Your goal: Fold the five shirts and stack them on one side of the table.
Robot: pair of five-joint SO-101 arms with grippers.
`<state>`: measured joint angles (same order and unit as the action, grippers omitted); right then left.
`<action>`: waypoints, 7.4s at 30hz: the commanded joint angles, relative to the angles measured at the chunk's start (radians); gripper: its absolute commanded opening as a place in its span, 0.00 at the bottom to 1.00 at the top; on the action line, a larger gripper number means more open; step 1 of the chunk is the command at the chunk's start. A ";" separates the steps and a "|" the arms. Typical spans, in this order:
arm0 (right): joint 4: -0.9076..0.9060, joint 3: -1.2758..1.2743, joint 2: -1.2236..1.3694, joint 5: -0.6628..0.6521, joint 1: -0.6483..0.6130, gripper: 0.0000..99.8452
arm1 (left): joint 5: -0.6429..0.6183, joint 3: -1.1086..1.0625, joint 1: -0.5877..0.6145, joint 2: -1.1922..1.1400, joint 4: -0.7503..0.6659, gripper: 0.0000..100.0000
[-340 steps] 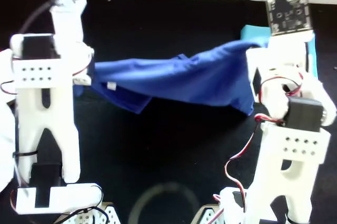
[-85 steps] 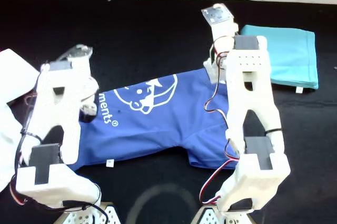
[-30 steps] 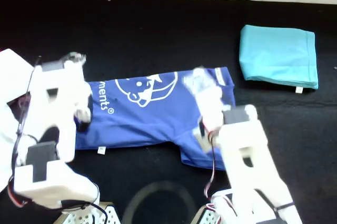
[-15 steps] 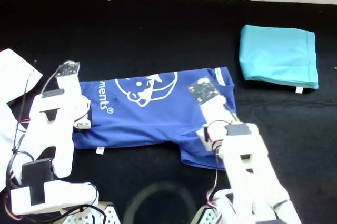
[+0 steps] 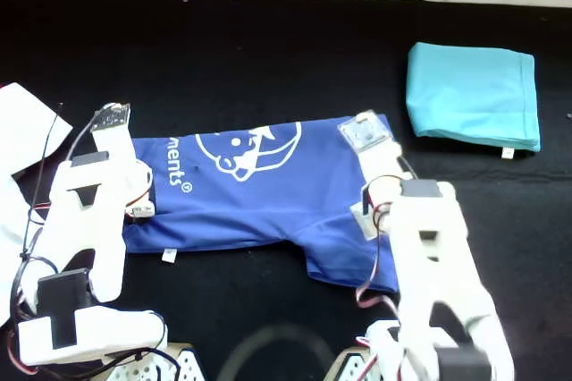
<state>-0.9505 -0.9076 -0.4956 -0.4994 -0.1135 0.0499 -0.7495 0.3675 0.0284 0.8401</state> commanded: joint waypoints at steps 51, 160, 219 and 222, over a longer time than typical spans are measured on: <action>-0.147 -0.320 -0.401 0.087 -0.415 0.11 | -0.012 -0.001 0.016 -0.012 -0.038 0.01; -0.021 0.553 0.484 -0.029 0.202 0.02 | -0.011 0.001 0.028 -0.012 -0.040 0.01; 0.104 -0.513 -0.317 -0.299 -0.177 0.00 | -0.012 0.001 0.028 -0.012 -0.040 0.01; 0.096 -0.453 -0.317 -0.299 -0.157 0.01 | -0.012 0.001 0.028 -0.012 -0.040 0.01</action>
<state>-0.8493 -1.3986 -0.8132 -0.7848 -0.2854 0.0468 -0.7495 0.3736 0.0253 0.8339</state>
